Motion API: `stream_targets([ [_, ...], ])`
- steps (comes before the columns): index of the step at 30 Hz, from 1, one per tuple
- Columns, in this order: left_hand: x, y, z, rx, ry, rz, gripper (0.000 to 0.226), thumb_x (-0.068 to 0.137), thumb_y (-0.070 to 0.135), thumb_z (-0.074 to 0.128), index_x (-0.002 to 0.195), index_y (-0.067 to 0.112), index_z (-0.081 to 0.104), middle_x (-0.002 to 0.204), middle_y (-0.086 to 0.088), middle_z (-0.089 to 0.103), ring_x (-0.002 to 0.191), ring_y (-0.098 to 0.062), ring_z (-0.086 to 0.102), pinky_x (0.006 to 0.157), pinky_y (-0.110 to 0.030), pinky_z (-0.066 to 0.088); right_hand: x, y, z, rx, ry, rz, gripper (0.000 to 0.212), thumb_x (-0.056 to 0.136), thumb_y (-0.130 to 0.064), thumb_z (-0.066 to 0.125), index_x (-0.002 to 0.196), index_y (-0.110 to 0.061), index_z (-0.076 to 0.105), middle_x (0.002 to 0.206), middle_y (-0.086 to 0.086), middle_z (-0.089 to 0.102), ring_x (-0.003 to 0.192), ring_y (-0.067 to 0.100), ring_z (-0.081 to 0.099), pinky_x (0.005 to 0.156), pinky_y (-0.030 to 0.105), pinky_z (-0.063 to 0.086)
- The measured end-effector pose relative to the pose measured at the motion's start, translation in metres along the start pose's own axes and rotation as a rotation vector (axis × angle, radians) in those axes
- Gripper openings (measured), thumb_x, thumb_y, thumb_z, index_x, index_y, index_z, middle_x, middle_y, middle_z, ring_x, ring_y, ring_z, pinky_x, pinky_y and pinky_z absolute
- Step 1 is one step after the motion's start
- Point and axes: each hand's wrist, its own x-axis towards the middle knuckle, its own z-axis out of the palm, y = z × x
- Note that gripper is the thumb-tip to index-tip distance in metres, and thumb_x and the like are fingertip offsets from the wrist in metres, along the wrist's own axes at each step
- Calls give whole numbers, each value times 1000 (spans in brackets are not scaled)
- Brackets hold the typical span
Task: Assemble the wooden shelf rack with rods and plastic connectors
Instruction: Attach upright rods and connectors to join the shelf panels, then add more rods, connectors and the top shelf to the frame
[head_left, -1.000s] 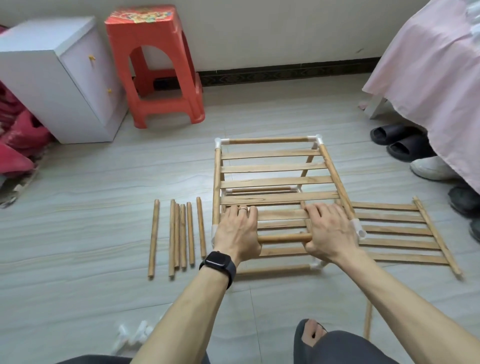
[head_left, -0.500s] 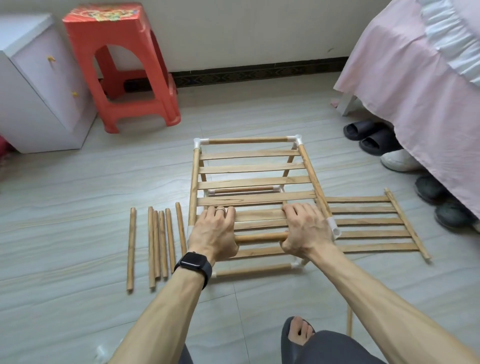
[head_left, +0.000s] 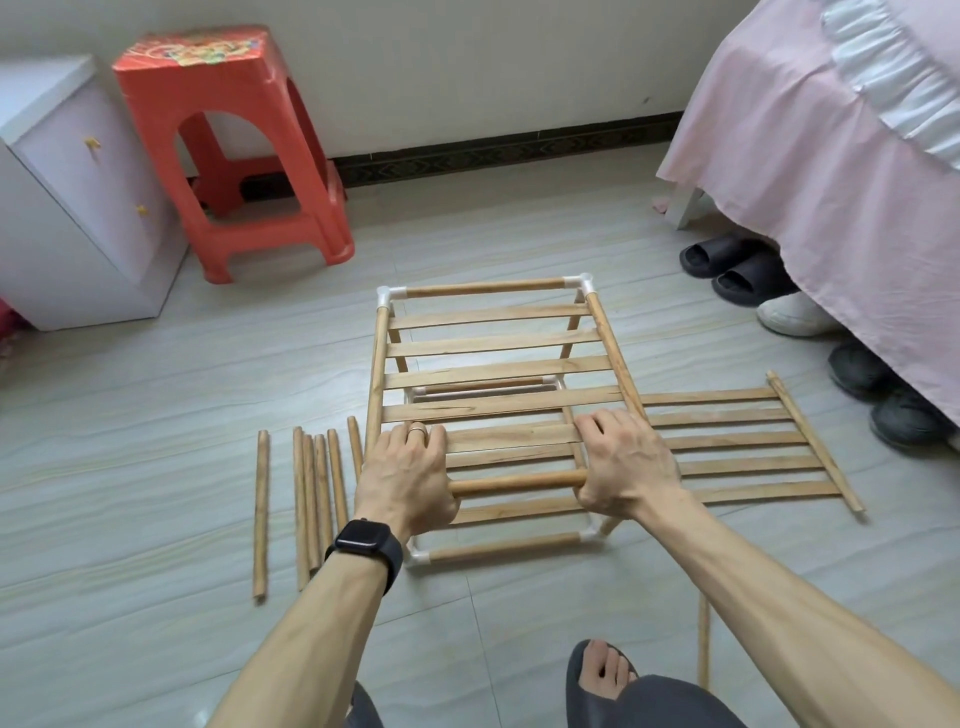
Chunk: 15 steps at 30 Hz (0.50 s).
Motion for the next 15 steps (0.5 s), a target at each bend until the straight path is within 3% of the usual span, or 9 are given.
stream_targets([
  [15, 9, 0, -3, 19, -17, -15, 37, 76, 37, 50, 107, 17, 50, 97, -5, 59, 89, -25, 51, 88, -37, 45, 9, 3, 4, -17, -20, 5, 50, 57, -27, 47, 105, -16, 57, 98, 3, 60, 90, 24, 53, 88, 34, 46],
])
